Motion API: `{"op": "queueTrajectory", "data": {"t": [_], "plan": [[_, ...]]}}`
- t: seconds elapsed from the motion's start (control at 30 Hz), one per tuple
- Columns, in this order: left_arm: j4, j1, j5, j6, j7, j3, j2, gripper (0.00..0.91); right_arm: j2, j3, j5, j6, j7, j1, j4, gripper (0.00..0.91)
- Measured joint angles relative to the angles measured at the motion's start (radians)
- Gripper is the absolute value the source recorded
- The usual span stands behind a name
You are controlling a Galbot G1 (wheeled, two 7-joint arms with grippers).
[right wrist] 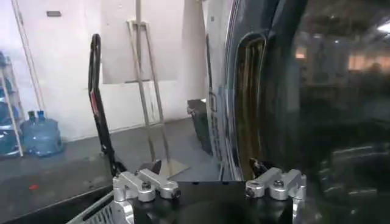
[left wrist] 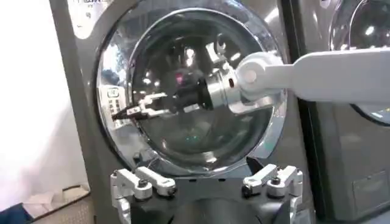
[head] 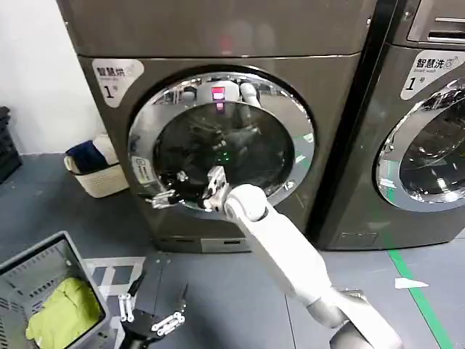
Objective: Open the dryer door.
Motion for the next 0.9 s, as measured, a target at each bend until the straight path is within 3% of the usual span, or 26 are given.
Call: {"op": "queueTrajectory", "data": {"t": [0.53,0.9], "plan": [[-0.001,0.004,0.001,-0.002,-0.009,-0.007,-0.004,0.907,-0.026,-0.027,0.009,0.002,-0.077,-0.013,0.027,0.907],[-0.024,0.033,-0.036,0.028,-0.037,-0.042,-0.015,0.907,-0.111,-0.049,0.113,-0.037,-0.103,-0.042,0.157,0.907]]}}
